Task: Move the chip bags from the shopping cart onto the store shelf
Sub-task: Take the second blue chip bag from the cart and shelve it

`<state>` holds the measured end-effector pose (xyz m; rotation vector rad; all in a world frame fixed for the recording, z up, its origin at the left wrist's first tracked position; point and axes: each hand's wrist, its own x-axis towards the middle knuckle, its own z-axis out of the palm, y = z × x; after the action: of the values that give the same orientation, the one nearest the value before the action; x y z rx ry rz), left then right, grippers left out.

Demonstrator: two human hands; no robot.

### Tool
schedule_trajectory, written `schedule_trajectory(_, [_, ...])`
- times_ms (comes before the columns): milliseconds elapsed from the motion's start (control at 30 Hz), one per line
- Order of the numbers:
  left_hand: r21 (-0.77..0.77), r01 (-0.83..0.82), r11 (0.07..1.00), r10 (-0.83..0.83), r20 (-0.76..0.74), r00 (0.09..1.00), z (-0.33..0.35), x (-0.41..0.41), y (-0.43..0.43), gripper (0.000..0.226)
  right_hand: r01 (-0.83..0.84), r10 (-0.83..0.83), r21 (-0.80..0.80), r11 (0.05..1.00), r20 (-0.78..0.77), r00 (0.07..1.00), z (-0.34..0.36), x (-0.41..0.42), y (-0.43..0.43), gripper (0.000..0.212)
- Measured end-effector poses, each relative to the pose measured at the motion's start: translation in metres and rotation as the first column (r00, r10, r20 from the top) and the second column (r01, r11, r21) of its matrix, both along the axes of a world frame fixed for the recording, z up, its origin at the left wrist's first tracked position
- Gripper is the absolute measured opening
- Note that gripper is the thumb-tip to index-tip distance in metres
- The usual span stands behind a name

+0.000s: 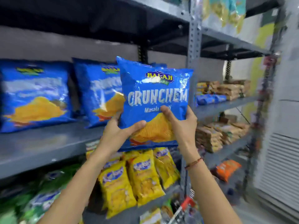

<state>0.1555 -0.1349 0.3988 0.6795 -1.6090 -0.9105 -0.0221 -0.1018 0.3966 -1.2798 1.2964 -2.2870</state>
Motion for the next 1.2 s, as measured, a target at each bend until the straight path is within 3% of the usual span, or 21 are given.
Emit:
schedule_trajectory(167, [-0.033, -0.204, 0.978, 0.201, -0.070, 0.977, 0.041, 0.082, 0.004, 0.061, -0.186, 0.180, -0.073, 0.980, -0.086, 0.980, 0.051, 0.080, -0.037, 0.066])
schedule_trajectory(300, [-0.019, -0.307, 0.951, 0.303, -0.115, 0.946, 0.055, 0.143, 0.008, 0.062, -0.316, 0.310, -0.024, 0.949, -0.131, 0.942, 0.065, 0.141, -0.064, 0.099])
schedule_trajectory(367, [0.018, -0.361, 0.932, 0.361, -0.105, 0.927, 0.057, 0.171, 0.006, 0.068, -0.366, 0.364, 0.012, 0.931, -0.141, 0.921, 0.067, 0.170, -0.073, 0.093])
schedule_trajectory(467, [0.078, -0.405, 0.911, 0.411, -0.102, 0.906, 0.054, 0.207, -0.001, 0.057, -0.390, 0.387, 0.017, 0.921, -0.173, 0.906, 0.066, 0.207, -0.085, 0.059])
schedule_trajectory(533, [0.116, -0.431, 0.895, 0.443, -0.113, 0.890, 0.051, 0.223, -0.008, 0.046, -0.419, 0.421, 0.049, 0.907, -0.165, 0.892, 0.064, 0.229, -0.091, 0.073])
schedule_trajectory(600, [0.154, -0.464, 0.872, 0.482, -0.110, 0.869, 0.048, 0.235, -0.016, 0.040, -0.407, 0.416, 0.090, 0.909, -0.152, 0.897, 0.062, 0.244, -0.097, 0.090])
schedule_trajectory(700, [0.204, -0.487, 0.849, 0.510, -0.078, 0.857, 0.046, 0.245, -0.026, 0.052, -0.384, 0.406, 0.151, 0.911, -0.175, 0.897, 0.061, 0.256, -0.106, 0.097])
schedule_trajectory(867, [0.243, -0.480, 0.843, 0.498, -0.014, 0.867, 0.041, 0.250, -0.039, 0.053, -0.349, 0.386, 0.205, 0.914, -0.185, 0.904, 0.054, 0.260, -0.115, 0.085])
schedule_trajectory(1100, [0.270, -0.483, 0.833, 0.495, 0.026, 0.869, 0.034, 0.248, -0.052, 0.029, -0.288, 0.360, 0.307, 0.907, -0.210, 0.909, 0.048, 0.260, -0.123, 0.101])
schedule_trajectory(1200, [0.268, -0.482, 0.834, 0.483, 0.069, 0.873, 0.033, 0.249, -0.051, 0.043, -0.276, 0.364, 0.341, 0.899, -0.228, 0.903, 0.047, 0.260, -0.123, 0.101])
